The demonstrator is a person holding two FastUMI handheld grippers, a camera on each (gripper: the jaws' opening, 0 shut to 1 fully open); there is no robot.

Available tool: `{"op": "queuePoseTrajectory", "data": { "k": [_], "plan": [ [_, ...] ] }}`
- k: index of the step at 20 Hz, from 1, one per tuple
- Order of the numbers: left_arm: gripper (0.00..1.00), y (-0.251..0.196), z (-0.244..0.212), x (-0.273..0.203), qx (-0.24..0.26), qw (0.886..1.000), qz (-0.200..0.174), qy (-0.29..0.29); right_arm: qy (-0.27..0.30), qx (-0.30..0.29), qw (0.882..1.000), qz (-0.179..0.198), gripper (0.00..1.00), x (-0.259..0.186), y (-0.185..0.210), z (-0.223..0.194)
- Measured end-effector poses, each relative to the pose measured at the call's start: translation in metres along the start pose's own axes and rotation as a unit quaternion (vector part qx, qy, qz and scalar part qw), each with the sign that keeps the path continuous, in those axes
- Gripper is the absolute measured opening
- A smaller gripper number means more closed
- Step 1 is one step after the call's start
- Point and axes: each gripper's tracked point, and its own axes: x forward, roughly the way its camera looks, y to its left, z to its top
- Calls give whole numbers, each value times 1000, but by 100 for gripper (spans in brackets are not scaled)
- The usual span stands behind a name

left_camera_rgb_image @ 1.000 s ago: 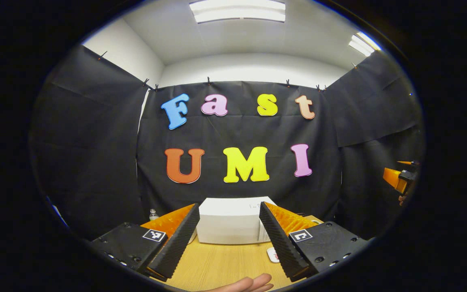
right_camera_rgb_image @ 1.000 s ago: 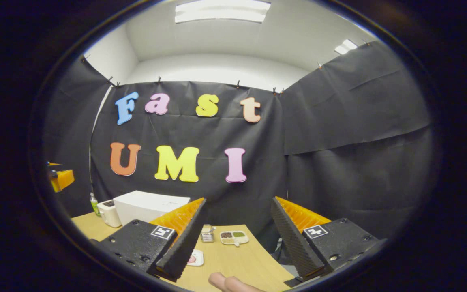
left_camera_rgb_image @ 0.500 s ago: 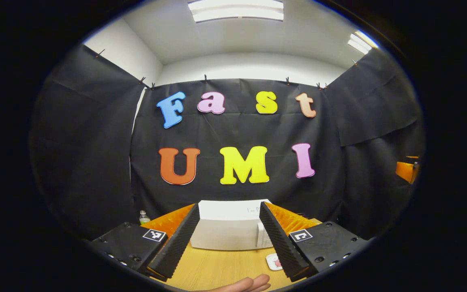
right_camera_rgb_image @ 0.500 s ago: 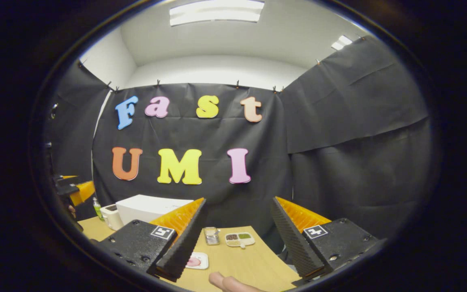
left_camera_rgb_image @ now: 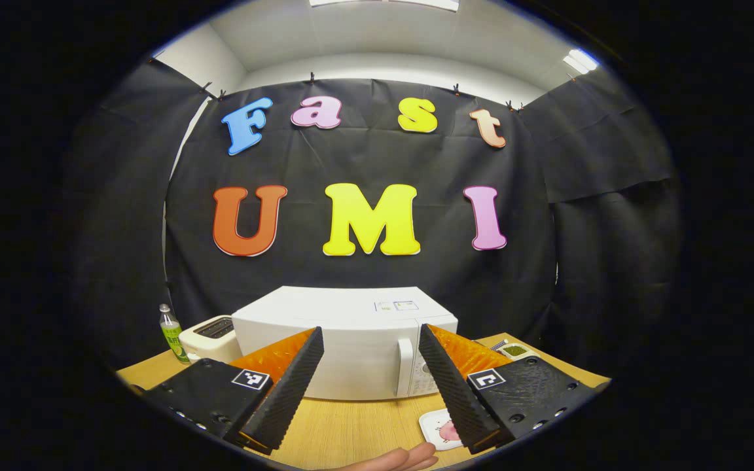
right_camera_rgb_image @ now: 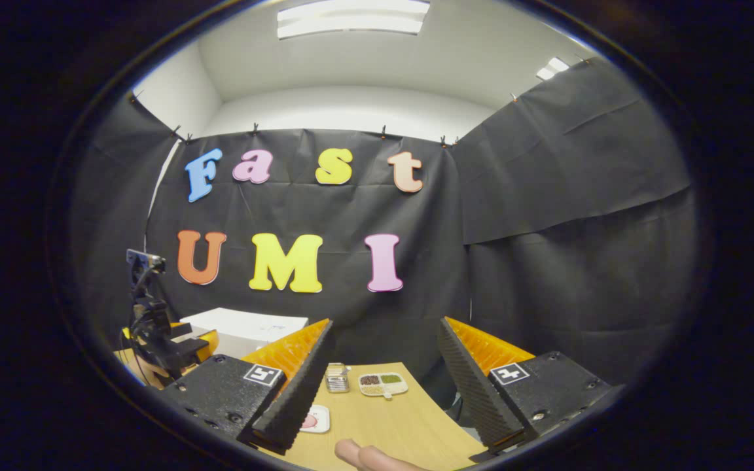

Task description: Open the microwave oven with the left hand, put the food in, and close the microwave oven.

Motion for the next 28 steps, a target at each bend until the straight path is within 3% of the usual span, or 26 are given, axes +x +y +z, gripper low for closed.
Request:
{"op": "queuePoseTrajectory", "data": {
  "k": [1,7,8,9,11,12,13,14,15,16,17,18,19,20,23,24,25,27,28],
  "plan": [
    [94,-4,-12,12,0,1000,-2,7,3,-4,1000,3,100,0,1,-2],
    [94,-31,-84,80,-22,998,-10,49,11,10,1000,10,100,5,-1,-8],
    [94,-34,-96,89,-20,998,-8,59,8,9,1000,7,91,6,-3,-8],
    [94,-38,-108,97,-22,997,-10,70,3,5,1000,1,100,6,-7,-6],
    [95,-46,-123,108,-25,997,-11,75,-9,-5,1000,-10,100,7,-16,-3],
    [95,-50,-126,114,-21,997,-12,71,-12,-8,1000,-12,91,6,-17,-4],
    [94,-52,-127,120,-15,998,-11,63,-14,-10,1000,-12,92,7,-19,-4],
    [82,-56,-128,126,-11,998,-15,56,-14,-10,1000,-11,91,8,-20,-8],
    [80,-61,-129,130,-7,998,-23,50,-11,-8,1000,-9,100,10,-21,-11],
    [73,-62,-132,136,-5,999,-22,50,-6,-6,1000,-7,100,10,-23,-17],
    [48,-56,-133,139,-1,999,-2,50,-1,-7,1000,-6,100,10,-26,-21],
    [55,-54,-135,142,-3,999,7,48,3,-8,1000,-6,100,10,-30,-24],
    [48,-54,-137,144,-9,999,11,48,4,-10,1000,-8,92,10,-33,-25],
    [43,-47,-137,146,-8,998,26,49,3,-11,1000,-9,91,11,-36,-25],
    [29,-52,-148,144,-26,996,13,85,2,-13,1000,-9,92,10,-40,-27],
    [14,-51,-148,146,-30,995,14,89,3,-15,1000,-8,100,10,-40,-29],
    [20,-52,-148,147,-31,995,12,94,4,-17,1000,-6,100,10,-40,-30],
    [20,-52,-149,143,-34,995,9,95,8,-19,1000,-6,100,11,-41,-34],
    [20,-52,-149,142,-34,995,8,95,9,-18,1000,-7,91,12,-41,-36]
  ]
}}
